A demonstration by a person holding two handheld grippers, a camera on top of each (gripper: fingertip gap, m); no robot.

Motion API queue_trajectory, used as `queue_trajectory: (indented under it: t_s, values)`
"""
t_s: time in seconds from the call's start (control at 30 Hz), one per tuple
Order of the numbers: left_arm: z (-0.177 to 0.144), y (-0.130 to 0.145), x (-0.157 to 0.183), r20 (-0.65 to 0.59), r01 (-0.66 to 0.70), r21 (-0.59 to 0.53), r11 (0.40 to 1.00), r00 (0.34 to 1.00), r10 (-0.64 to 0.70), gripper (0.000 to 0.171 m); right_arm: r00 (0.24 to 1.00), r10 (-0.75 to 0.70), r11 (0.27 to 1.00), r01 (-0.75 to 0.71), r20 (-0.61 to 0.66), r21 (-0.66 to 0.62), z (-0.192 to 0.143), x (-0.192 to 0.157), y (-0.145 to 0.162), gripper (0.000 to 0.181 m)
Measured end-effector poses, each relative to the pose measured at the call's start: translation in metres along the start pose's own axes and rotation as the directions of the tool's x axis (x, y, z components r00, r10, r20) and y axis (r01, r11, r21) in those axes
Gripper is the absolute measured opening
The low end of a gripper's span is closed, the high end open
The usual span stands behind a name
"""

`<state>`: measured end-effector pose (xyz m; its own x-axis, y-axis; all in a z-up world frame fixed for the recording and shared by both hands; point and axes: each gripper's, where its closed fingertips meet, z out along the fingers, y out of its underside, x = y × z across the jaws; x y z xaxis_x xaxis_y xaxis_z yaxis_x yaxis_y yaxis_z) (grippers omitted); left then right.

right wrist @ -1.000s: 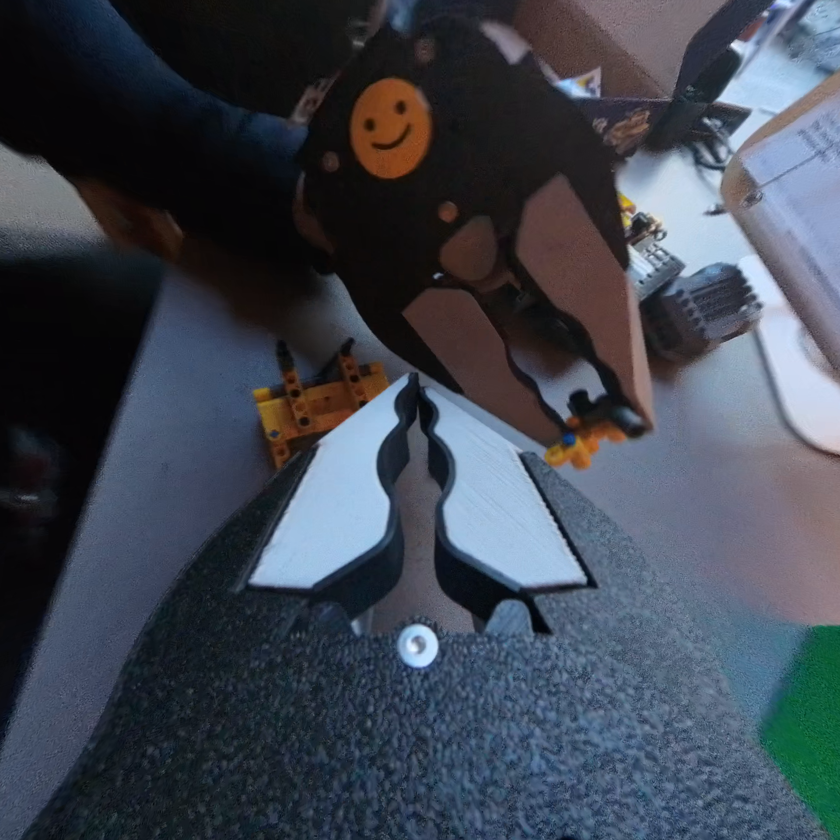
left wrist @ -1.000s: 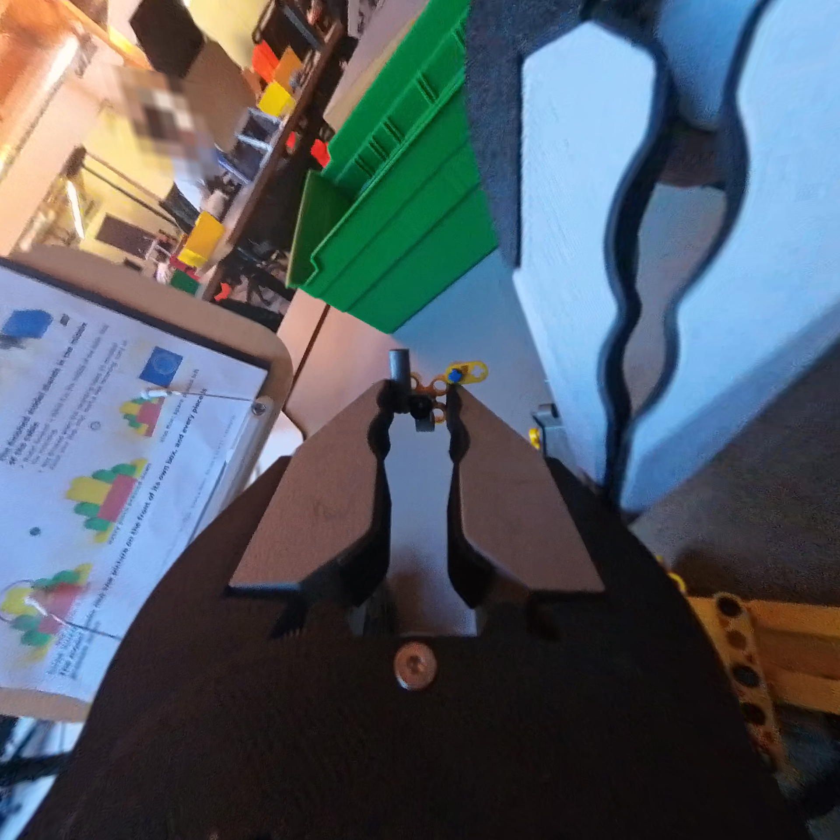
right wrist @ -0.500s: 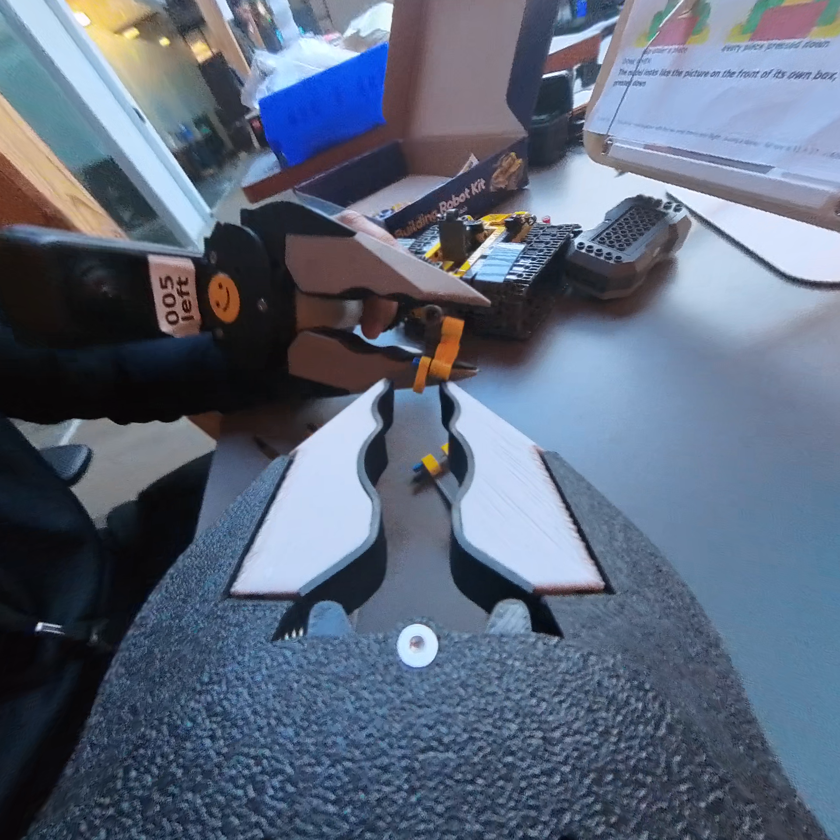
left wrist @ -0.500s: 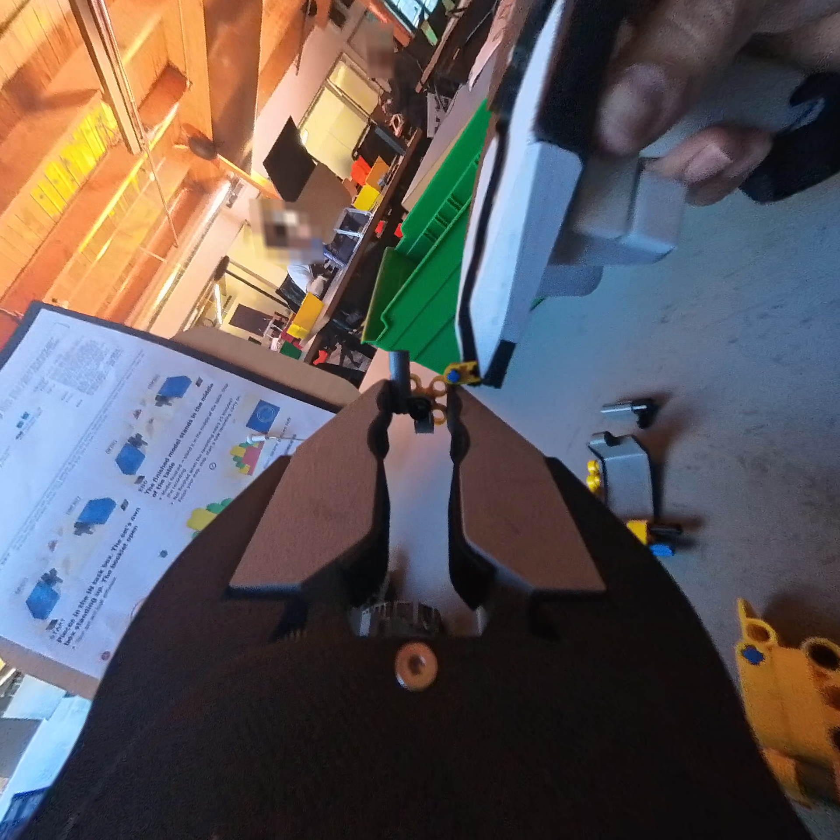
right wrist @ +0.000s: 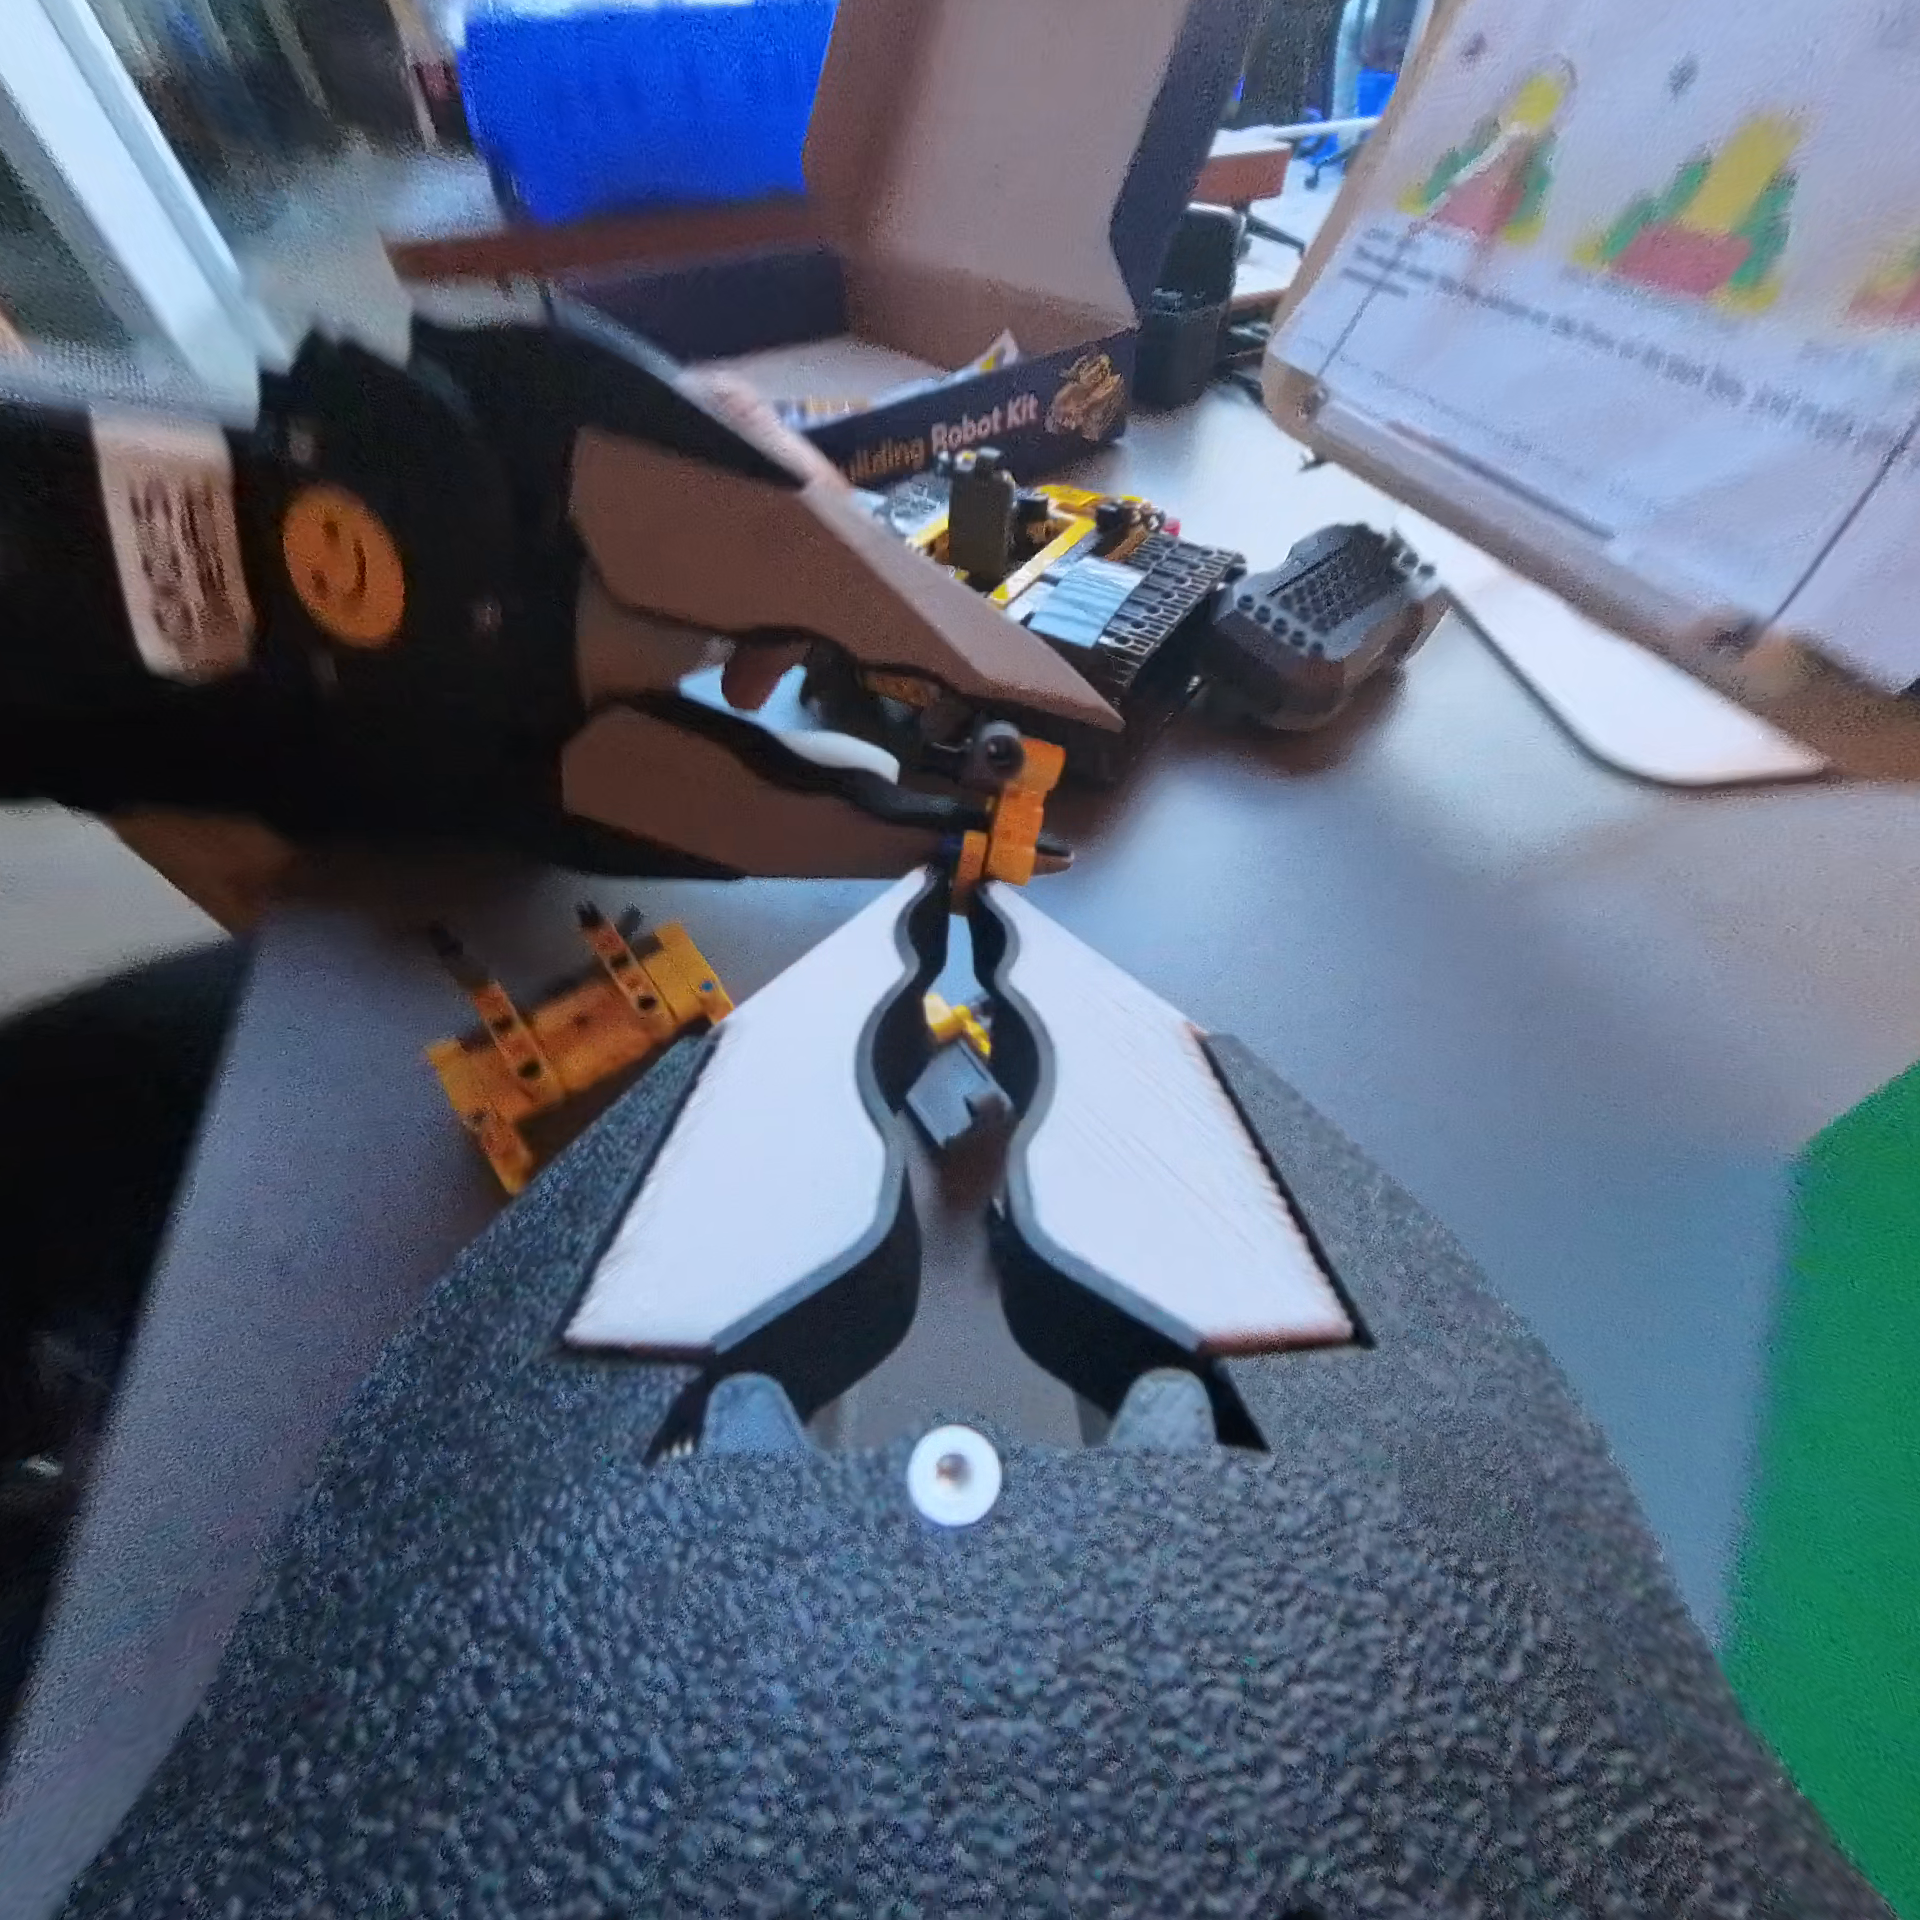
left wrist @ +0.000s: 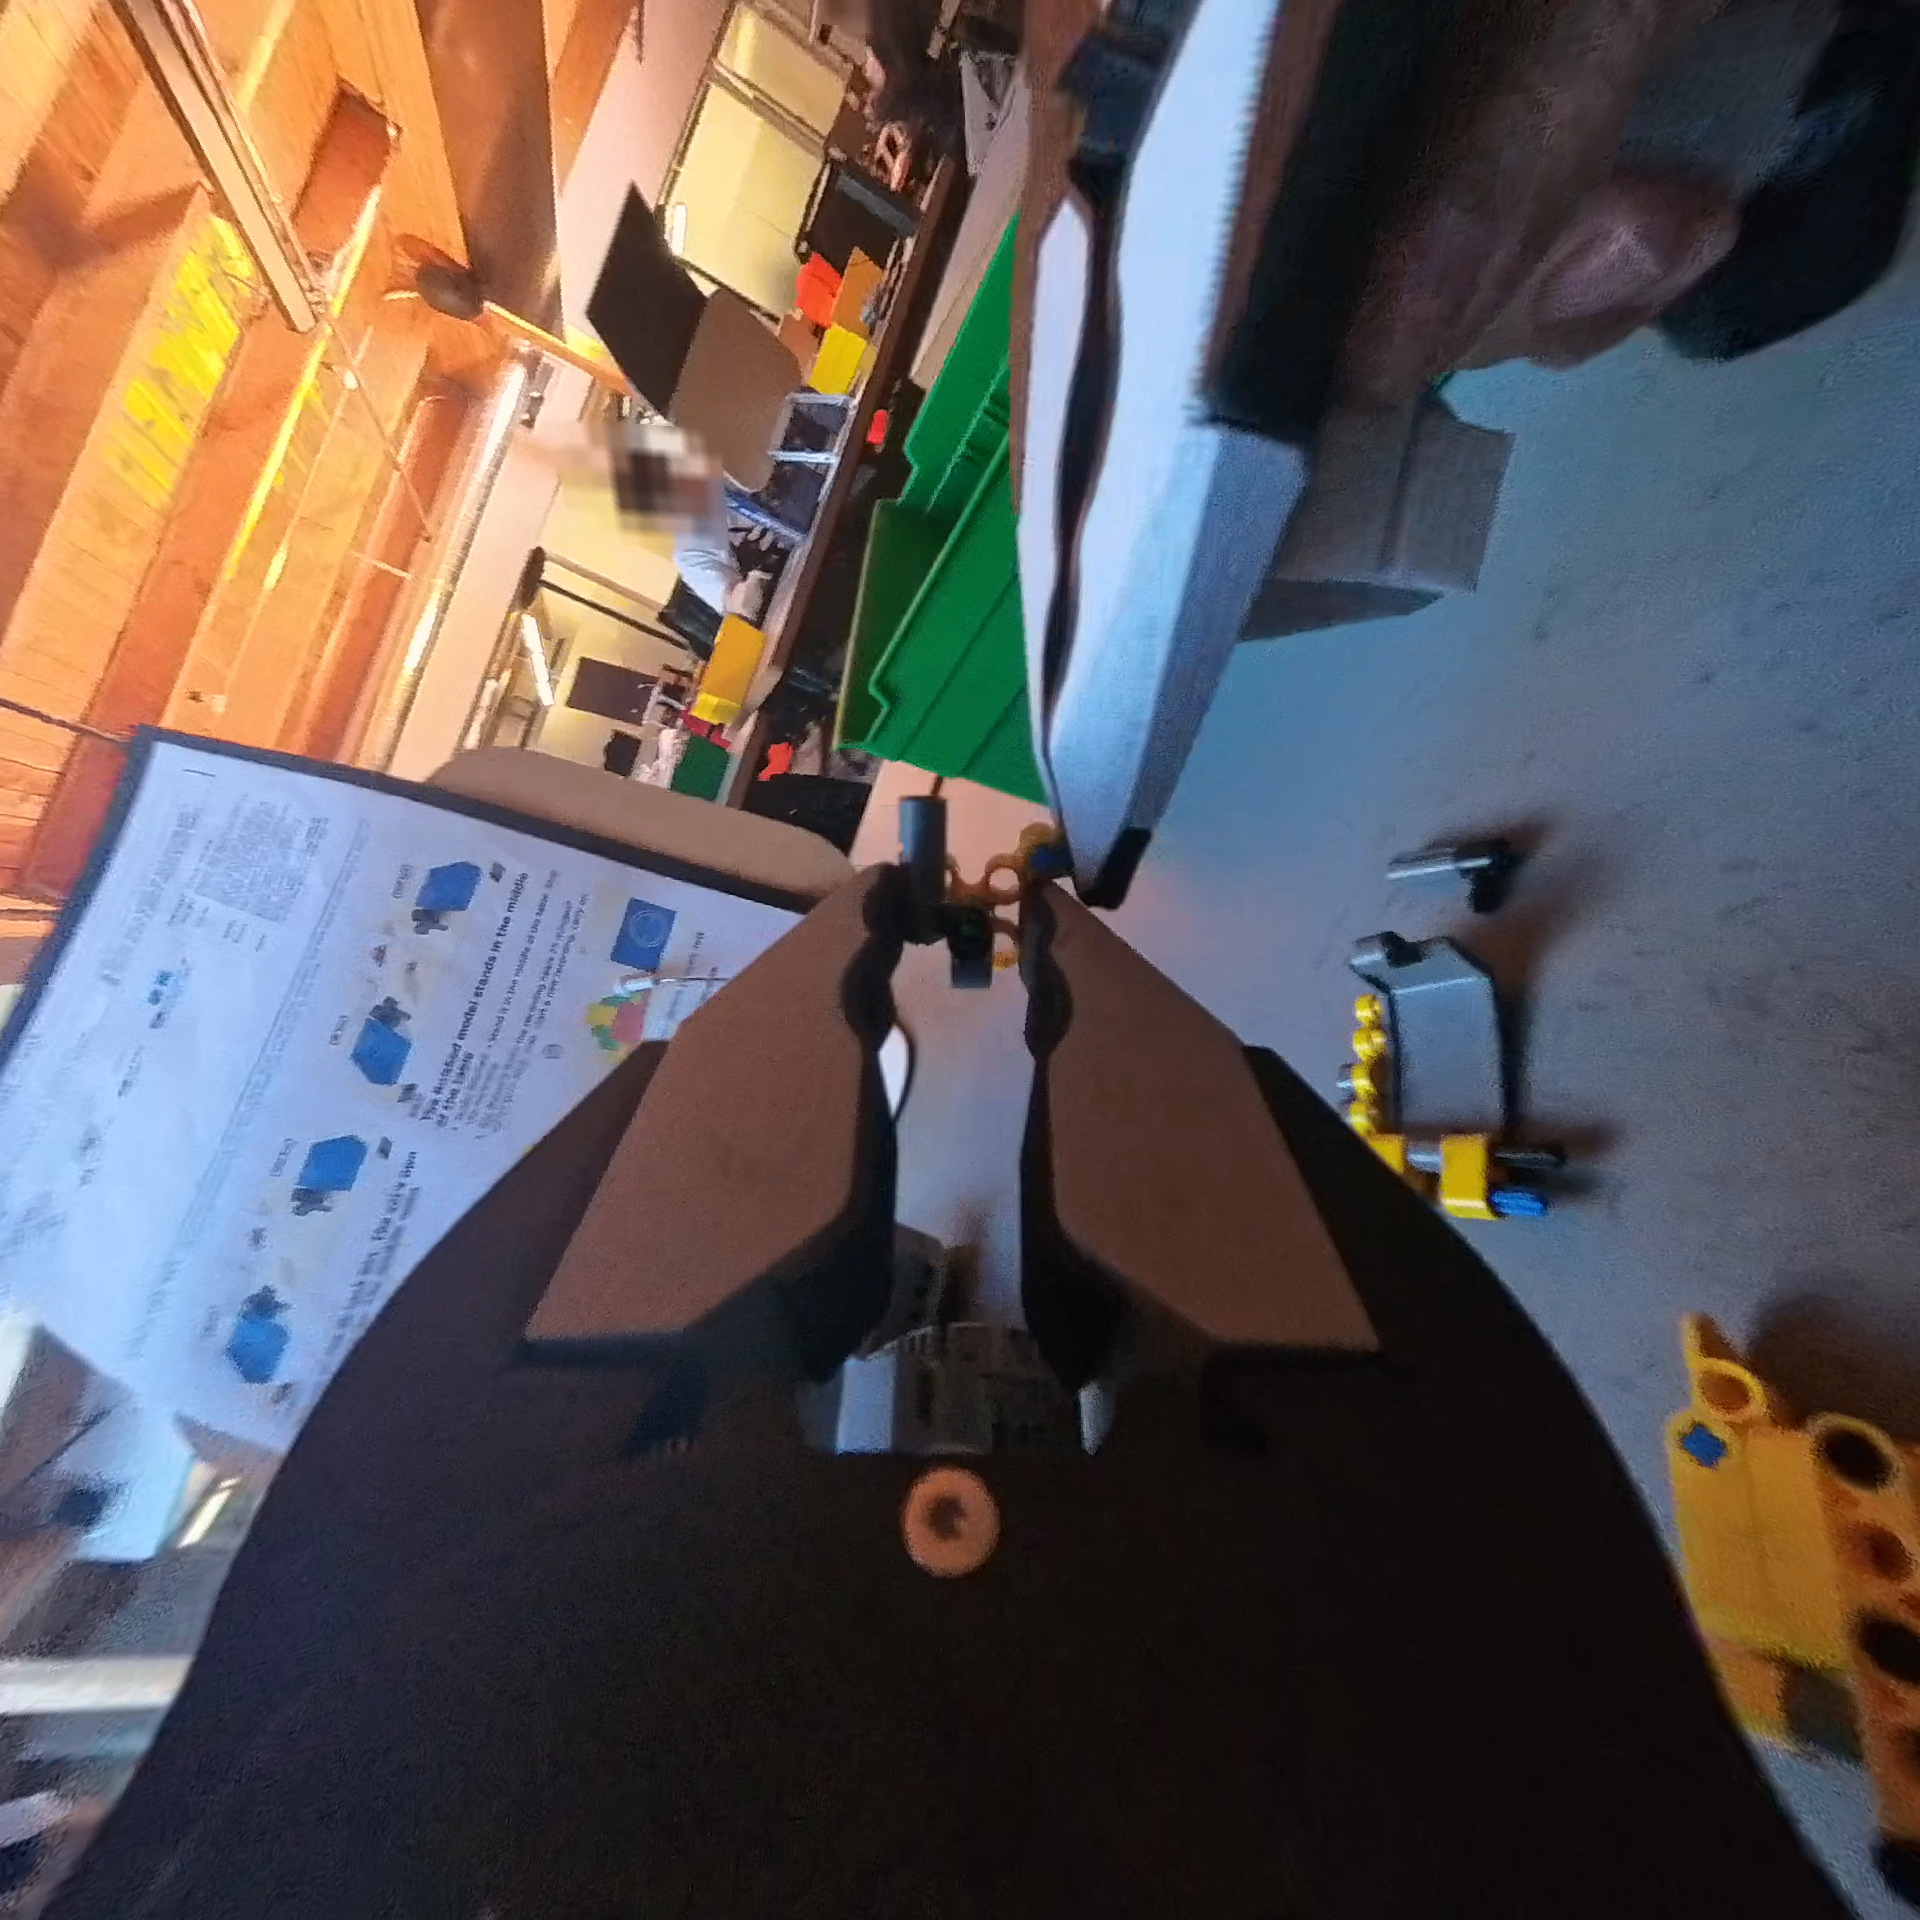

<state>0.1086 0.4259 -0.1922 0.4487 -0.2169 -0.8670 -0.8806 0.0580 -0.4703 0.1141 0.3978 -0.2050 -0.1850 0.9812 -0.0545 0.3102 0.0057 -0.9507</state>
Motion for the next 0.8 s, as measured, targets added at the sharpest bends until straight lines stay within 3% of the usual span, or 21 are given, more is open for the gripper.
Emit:
queue_trajectory:
  t_s: [0.2, 0.27, 0.3, 0.37, 0.43, 0.6, 0.7, 0.8]
  values:
    - [-0.002, 0.002, 0.005, -0.104, 0.145, 0.012, 0.989, 0.984, -0.143, 0.019, 0.946, -0.314, 0.946, 0.304, -0.084, -0.110, 0.000, -0.005, 0.001, 0.000]
    - [-0.002, 0.003, 0.008, -0.124, 0.168, 0.010, 0.986, 0.978, -0.166, 0.019, 0.936, -0.342, 0.935, 0.330, -0.086, -0.128, 0.001, -0.006, 0.004, 0.000]
    - [-0.003, 0.003, 0.006, -0.106, 0.153, 0.011, 0.988, 0.983, -0.151, 0.019, 0.953, -0.296, 0.951, 0.288, -0.070, -0.110, 0.001, -0.006, 0.003, 0.000]
    - [-0.003, 0.001, -0.003, -0.027, 0.050, 0.022, 0.998, 0.998, -0.050, 0.019, 0.999, 0.015, 1.000, -0.015, 0.034, -0.010, 0.001, -0.004, -0.003, 0.000]
    - [0.000, 0.007, 0.002, -0.056, 0.040, 0.007, 0.999, 0.998, -0.039, 0.018, 0.943, 0.296, 0.954, -0.300, 0.155, 0.007, 0.005, -0.001, 0.000, 0.000]
    - [0.005, 0.011, 0.011, -0.051, 0.003, -0.024, 1.000, 0.999, -0.005, 0.019, 0.880, 0.422, 0.904, -0.426, 0.219, -0.031, 0.009, 0.001, 0.012, 0.001]
    - [0.005, 0.004, 0.005, -0.018, 0.014, -0.003, 1.000, 1.000, -0.015, 0.018, 0.893, 0.385, 0.917, -0.400, 0.232, 0.016, 0.003, 0.001, 0.004, 0.000]
    - [0.005, 0.004, 0.007, 0.030, -0.075, -0.011, 0.997, 0.997, 0.075, 0.018, 0.877, 0.416, 0.903, -0.430, 0.239, 0.005, 0.003, 0.001, 0.007, 0.000]
